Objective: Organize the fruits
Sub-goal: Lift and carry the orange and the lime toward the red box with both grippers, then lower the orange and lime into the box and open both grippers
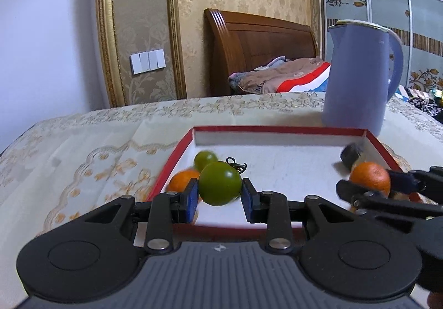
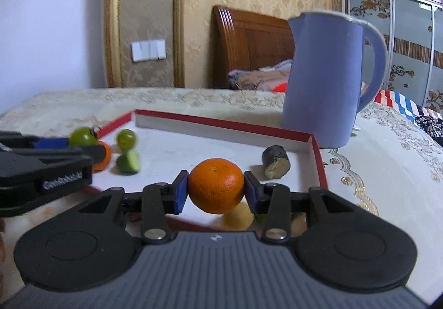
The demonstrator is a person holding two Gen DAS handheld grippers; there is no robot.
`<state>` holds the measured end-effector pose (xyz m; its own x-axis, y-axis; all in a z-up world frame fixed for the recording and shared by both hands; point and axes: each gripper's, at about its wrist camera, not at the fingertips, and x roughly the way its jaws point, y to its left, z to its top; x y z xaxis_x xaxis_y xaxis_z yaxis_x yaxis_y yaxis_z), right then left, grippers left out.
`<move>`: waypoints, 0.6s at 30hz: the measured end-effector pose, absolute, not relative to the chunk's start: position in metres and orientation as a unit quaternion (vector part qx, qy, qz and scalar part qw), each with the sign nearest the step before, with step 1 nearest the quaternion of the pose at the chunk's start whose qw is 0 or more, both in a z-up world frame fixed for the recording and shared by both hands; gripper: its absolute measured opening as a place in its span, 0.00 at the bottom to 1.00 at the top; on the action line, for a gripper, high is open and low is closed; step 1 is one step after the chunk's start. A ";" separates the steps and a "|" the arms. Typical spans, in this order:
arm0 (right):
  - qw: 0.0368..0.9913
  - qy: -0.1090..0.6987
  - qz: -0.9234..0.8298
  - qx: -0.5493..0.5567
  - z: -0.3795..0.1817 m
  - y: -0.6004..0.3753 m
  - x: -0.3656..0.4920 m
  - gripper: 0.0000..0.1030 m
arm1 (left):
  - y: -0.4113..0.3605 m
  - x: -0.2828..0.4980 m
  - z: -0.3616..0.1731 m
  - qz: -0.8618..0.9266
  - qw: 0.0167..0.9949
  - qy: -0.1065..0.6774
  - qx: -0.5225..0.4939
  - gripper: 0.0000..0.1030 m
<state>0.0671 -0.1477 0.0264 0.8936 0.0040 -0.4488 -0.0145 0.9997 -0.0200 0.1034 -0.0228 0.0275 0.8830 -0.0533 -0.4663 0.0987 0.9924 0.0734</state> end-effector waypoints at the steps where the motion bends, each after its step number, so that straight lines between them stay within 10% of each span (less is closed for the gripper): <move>1: 0.971 0.239 -0.001 -0.010 0.024 -0.150 0.075 0.39 | -0.027 0.110 0.027 -0.036 0.968 0.241 0.051 0.31; 13: 0.961 0.278 -0.005 -0.007 0.009 -0.159 0.119 0.41 | -0.040 0.158 0.005 -0.013 0.960 0.274 0.058 0.31; 18: 0.969 0.248 -0.012 0.002 0.016 -0.159 0.107 0.75 | -0.038 0.159 0.003 -0.013 0.957 0.285 0.048 0.32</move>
<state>0.1071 -0.1591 0.0160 0.8767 -0.0229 -0.4806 0.0244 0.9997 -0.0031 0.1587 -0.0382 0.0033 0.8371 0.0035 -0.5470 0.0517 0.9950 0.0855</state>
